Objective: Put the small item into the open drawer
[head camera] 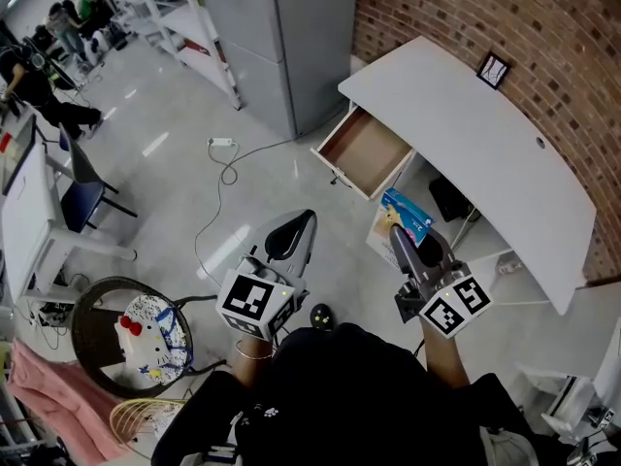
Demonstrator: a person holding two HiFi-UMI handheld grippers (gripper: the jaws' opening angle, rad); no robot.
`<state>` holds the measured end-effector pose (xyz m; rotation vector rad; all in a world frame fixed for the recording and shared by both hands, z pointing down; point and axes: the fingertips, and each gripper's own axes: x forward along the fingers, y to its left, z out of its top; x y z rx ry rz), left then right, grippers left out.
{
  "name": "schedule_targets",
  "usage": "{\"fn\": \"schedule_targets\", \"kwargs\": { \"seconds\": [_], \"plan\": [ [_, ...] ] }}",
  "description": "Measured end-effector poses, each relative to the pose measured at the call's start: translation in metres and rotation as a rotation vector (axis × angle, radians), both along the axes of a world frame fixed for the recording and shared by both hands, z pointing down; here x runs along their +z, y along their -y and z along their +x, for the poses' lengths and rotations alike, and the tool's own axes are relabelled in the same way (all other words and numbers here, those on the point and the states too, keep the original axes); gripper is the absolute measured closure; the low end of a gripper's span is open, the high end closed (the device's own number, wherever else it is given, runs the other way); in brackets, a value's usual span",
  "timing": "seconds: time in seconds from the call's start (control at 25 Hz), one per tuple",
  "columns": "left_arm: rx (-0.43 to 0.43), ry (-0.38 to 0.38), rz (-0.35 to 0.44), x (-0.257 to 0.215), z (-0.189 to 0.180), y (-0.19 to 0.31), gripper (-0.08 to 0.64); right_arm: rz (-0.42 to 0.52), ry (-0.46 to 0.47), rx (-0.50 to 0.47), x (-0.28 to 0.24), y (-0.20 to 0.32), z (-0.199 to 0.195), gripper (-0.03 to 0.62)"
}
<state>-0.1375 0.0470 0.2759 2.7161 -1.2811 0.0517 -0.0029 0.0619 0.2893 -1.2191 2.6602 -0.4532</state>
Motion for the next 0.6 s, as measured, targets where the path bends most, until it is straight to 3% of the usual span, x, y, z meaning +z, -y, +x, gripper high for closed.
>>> {"fn": "schedule_targets", "kwargs": {
  "seconds": [0.6],
  "plan": [
    [0.070, -0.019, -0.007, 0.005, -0.018, 0.019, 0.562, -0.007, -0.024, 0.082, 0.001, 0.015, -0.013, 0.509]
  ]
}}
